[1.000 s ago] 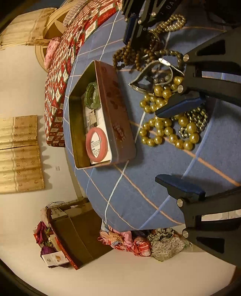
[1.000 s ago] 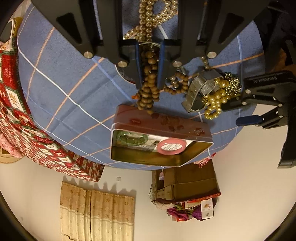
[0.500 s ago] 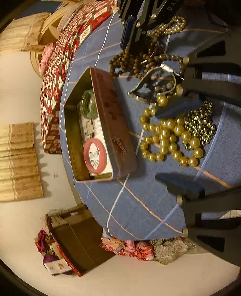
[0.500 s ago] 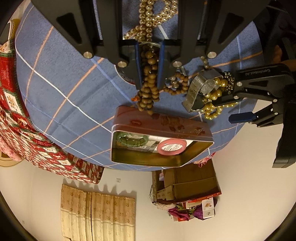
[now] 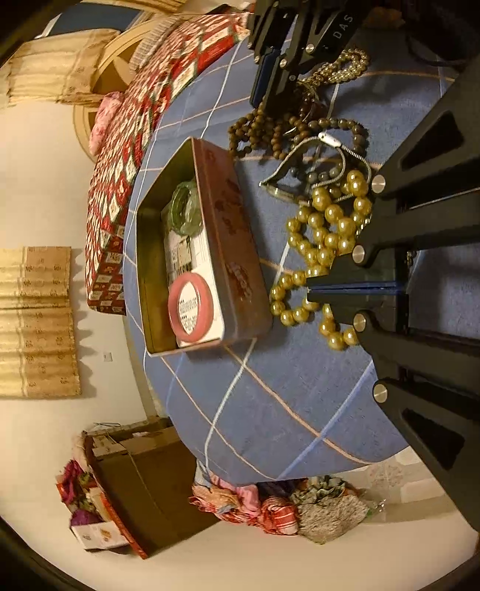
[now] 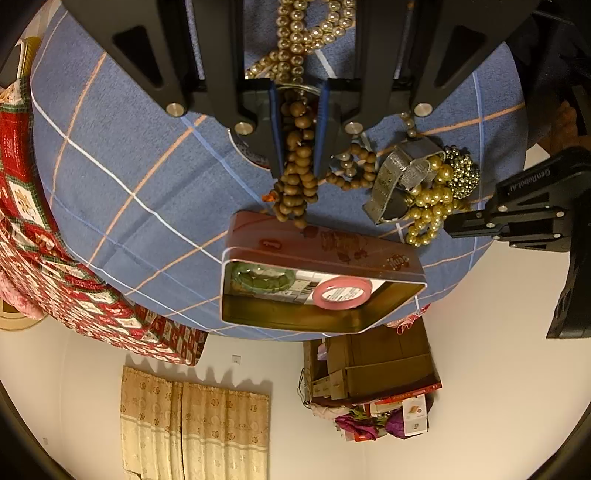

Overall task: Organize jewelry
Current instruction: 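Lift the gold pearl necklace with the left tool while the right tool lifts the brown beads, then drop the gold pearls into the tin with the left tool while the right tool carries the beads, then grasp the silver cuff with the left tool while the right tool grasps the silver hoop bangle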

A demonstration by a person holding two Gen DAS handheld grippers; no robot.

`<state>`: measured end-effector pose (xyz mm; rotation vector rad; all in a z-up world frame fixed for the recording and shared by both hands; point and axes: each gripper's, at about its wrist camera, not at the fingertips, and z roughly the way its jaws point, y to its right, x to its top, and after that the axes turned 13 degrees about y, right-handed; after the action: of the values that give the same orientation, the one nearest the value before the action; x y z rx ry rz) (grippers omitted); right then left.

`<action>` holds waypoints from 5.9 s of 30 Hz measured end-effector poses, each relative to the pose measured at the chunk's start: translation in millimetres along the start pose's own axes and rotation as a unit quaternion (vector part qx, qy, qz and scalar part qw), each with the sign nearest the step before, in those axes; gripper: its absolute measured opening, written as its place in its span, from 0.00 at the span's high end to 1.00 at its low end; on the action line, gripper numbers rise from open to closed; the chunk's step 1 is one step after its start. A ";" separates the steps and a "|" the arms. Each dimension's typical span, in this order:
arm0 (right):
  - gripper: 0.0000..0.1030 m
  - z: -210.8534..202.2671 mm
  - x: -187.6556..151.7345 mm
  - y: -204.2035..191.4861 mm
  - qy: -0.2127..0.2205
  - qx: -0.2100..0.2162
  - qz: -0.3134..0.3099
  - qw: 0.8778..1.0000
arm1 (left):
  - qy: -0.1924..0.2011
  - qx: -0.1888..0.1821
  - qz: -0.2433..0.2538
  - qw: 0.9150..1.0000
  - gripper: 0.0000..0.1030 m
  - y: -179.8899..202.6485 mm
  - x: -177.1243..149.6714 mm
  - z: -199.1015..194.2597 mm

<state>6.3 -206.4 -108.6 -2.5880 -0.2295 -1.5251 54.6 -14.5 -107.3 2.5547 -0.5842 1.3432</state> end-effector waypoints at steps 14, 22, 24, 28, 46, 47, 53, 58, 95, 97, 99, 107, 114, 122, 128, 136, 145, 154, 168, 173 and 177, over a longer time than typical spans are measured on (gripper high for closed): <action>0.82 -0.1 0.1 0.6 0.000 0.000 -0.001 1.000 | -0.003 0.034 -0.002 0.999 0.41 -5.1 10.3 21.7; 0.81 -0.1 -0.2 0.8 -0.002 -0.001 0.000 1.000 | -0.030 -0.003 0.002 1.000 0.79 3.5 8.6 37.5; 0.81 -0.4 -0.5 0.9 -0.002 -0.001 0.001 1.000 | -0.029 0.003 0.011 1.000 0.79 6.4 6.5 34.9; 0.81 -1.5 -0.4 2.3 0.002 -0.003 0.006 1.000 | -0.022 0.009 0.016 1.000 0.90 6.3 5.1 28.3; 0.82 -23.3 14.9 9.8 0.052 -0.005 0.019 0.998 | 0.091 -0.008 -0.001 0.996 0.90 4.0 51.1 -47.0; 0.82 -26.2 17.7 10.0 0.058 -0.005 0.020 0.998 | 0.096 -0.009 -0.002 0.995 0.90 3.9 53.4 -51.1; 0.82 -38.4 32.3 8.9 0.086 -0.005 0.020 0.996 | 0.127 -0.008 0.003 0.992 0.90 2.3 70.7 -68.5; 0.82 -40.7 41.8 11.4 0.101 -0.009 0.017 0.995 | 0.137 -0.005 0.013 0.990 0.90 1.3 82.8 -66.7; 0.82 0.3 98.2 28.9 0.118 -0.040 -0.020 0.992 | 0.145 0.028 0.057 0.987 0.90 0.3 142.4 -5.2; 0.82 4.3 100.6 29.6 0.116 -0.042 -0.020 0.992 | 0.141 0.028 0.060 0.988 0.90 2.2 143.3 0.7; 0.82 8.4 103.0 29.4 0.114 -0.042 -0.020 0.992 | 0.138 0.030 0.063 0.988 0.90 4.1 142.8 6.3; 0.82 44.6 99.0 21.3 0.076 -0.034 -0.045 0.996 | 0.103 0.032 0.077 0.991 0.90 5.8 128.2 39.4; 0.67 72.9 86.0 23.0 0.036 -0.031 -0.047 0.998 | 0.069 0.045 0.101 0.992 0.76 5.5 112.2 66.7; 0.37 53.4 82.6 26.3 0.042 -0.045 -0.044 0.997 | 0.090 0.076 0.103 0.988 0.21 -2.4 104.1 54.4; 0.37 29.8 70.0 32.0 0.033 -0.070 -0.026 0.997 | 0.075 0.085 0.079 0.990 0.21 -11.4 80.5 36.9; 0.37 2.2 43.6 35.1 0.025 -0.085 -0.007 0.996 | 0.069 0.073 0.071 0.992 0.21 1.6 40.6 6.8; 0.37 -8.0 7.7 32.5 -0.010 -0.088 0.000 0.996 | 0.055 0.034 0.070 0.995 0.21 24.0 19.7 2.6; 0.50 -1.8 -2.1 33.9 -0.028 -0.076 0.001 0.997 | 0.048 0.015 0.095 0.994 0.21 44.3 12.7 6.0; 0.76 14.9 -8.0 35.0 -0.070 -0.045 0.006 0.997 | -0.002 -0.035 0.109 0.993 0.87 53.8 5.9 32.1; 0.91 9.5 -9.1 28.4 -0.059 -0.024 -0.006 0.998 | 0.013 -0.042 0.099 0.994 0.94 52.5 9.0 24.9; 0.92 3.2 -5.6 24.8 -0.038 -0.026 -0.008 0.999 | 0.032 -0.037 0.096 0.994 0.94 49.9 15.7 12.8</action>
<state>11.2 -230.5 -115.9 -2.6943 -0.2213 -1.4572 50.7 -68.0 -102.2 2.4382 -0.8700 1.4284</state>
